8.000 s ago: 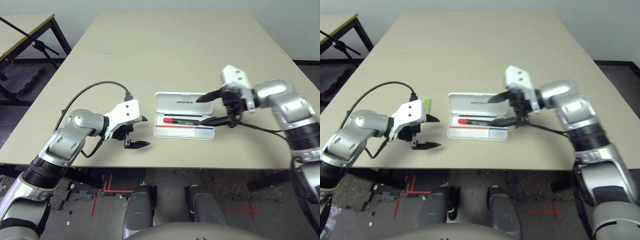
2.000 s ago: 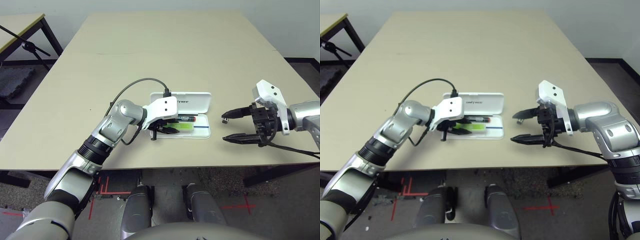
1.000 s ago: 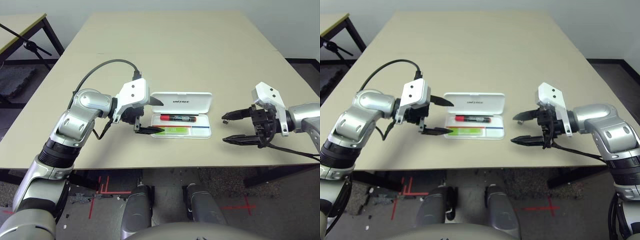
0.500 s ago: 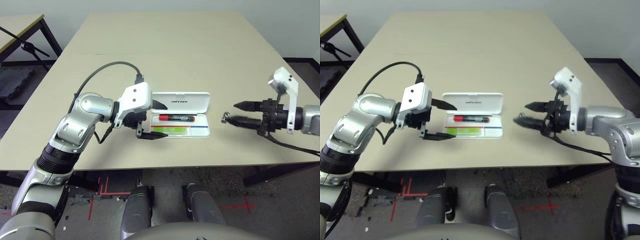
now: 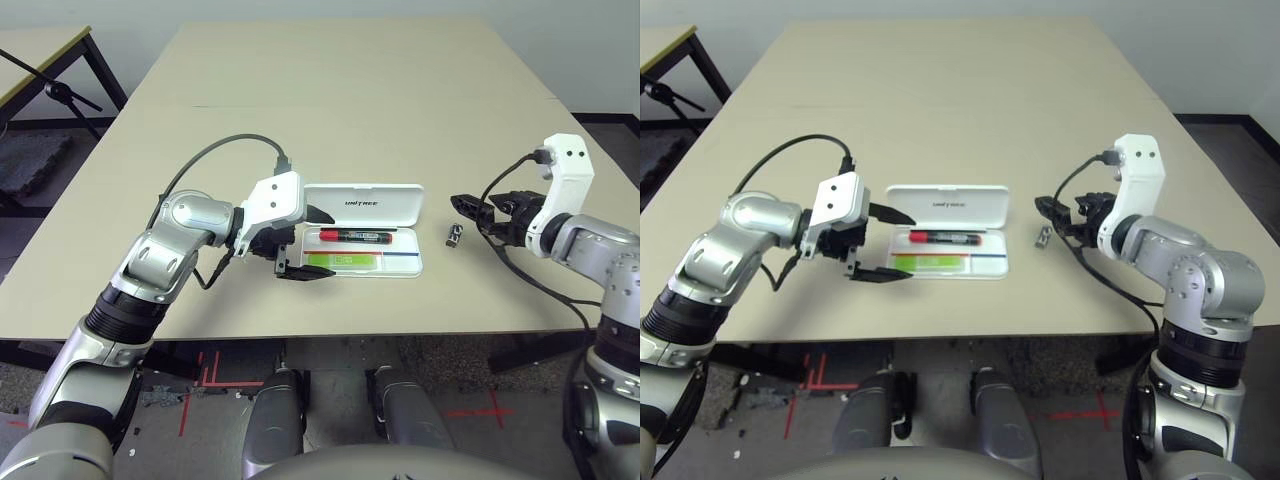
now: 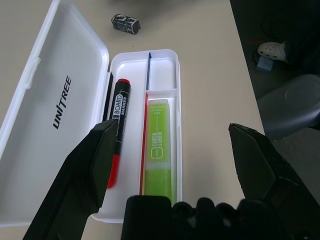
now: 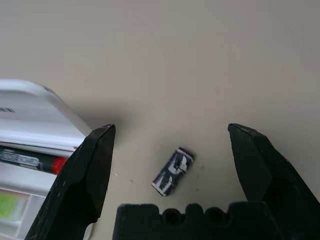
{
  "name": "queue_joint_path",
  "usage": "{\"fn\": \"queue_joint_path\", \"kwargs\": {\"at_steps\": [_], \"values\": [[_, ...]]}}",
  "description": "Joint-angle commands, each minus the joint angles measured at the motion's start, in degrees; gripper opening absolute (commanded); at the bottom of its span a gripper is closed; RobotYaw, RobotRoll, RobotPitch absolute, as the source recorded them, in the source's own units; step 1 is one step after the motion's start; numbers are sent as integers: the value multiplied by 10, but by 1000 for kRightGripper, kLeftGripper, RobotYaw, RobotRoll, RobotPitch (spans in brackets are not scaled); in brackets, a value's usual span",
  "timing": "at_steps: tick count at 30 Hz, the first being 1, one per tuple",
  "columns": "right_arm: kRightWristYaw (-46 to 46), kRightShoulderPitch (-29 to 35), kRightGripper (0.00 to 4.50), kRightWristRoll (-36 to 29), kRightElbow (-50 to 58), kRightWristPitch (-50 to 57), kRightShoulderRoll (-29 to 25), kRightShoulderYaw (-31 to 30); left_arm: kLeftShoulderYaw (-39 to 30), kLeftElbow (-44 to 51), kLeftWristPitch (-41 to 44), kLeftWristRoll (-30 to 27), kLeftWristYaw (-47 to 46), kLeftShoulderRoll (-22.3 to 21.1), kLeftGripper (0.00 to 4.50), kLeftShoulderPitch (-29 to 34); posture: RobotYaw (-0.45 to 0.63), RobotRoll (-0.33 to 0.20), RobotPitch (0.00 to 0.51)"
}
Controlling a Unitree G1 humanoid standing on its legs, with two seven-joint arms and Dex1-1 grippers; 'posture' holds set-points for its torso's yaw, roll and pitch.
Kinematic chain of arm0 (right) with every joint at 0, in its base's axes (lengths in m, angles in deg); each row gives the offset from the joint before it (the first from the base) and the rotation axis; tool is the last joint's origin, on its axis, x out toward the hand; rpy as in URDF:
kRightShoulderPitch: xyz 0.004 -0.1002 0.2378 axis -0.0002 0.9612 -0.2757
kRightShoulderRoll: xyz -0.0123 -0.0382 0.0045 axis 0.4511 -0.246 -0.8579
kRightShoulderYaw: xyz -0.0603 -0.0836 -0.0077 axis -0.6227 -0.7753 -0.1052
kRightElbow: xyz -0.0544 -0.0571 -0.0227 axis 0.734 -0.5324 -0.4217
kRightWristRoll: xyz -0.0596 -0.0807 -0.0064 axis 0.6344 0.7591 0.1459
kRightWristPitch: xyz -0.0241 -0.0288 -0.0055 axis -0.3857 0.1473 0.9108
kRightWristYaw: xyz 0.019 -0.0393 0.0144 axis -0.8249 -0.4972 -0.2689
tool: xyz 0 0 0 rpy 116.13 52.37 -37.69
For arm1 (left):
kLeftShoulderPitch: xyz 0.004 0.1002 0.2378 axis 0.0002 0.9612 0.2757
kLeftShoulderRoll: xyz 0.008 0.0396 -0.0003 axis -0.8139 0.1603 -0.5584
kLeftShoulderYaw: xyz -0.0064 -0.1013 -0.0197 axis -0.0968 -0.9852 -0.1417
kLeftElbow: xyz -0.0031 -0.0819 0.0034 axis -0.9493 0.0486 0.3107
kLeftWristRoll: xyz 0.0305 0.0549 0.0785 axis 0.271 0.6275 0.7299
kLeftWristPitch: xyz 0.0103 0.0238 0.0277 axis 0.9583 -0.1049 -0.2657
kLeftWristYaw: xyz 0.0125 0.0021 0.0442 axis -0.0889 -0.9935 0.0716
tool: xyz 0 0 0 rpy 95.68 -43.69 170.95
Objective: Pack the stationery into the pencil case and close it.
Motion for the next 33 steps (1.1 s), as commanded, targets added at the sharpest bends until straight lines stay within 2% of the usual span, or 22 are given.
{"fn": "queue_joint_path", "kwargs": {"at_steps": [1, 6, 13, 27, 30, 33], "values": [[-32, 8, 4500, 24, -9, 1, 15, -11, 11, 4, -3, 9, -3, 4, 4457, -3, -127, 0, 132], [-48, 14, 4500, 44, -16, -4, 31, -36, 16, 9, 3, 11, -7, 11, 4457, -6, -126, 0, 140], [-26, 16, 4500, 58, -57, -30, 30, -86, 28, 4, 2, 17, -6, 15, 4457, -14, -118, 0, 139], [-14, 13, 4500, 77, -105, -34, 19, -113, 34, 15, 13, 17, -14, 23, 4457, -17, -106, 0, 133], [-11, 12, 3841, 79, -107, -29, 12, -113, 35, 14, 13, 18, -14, 24, 4500, -19, -106, 0, 133], [-4, 12, 2794, 77, -106, -24, 3, -114, 36, 11, 13, 19, -13, 24, 4500, -21, -110, 0, 132]]}}
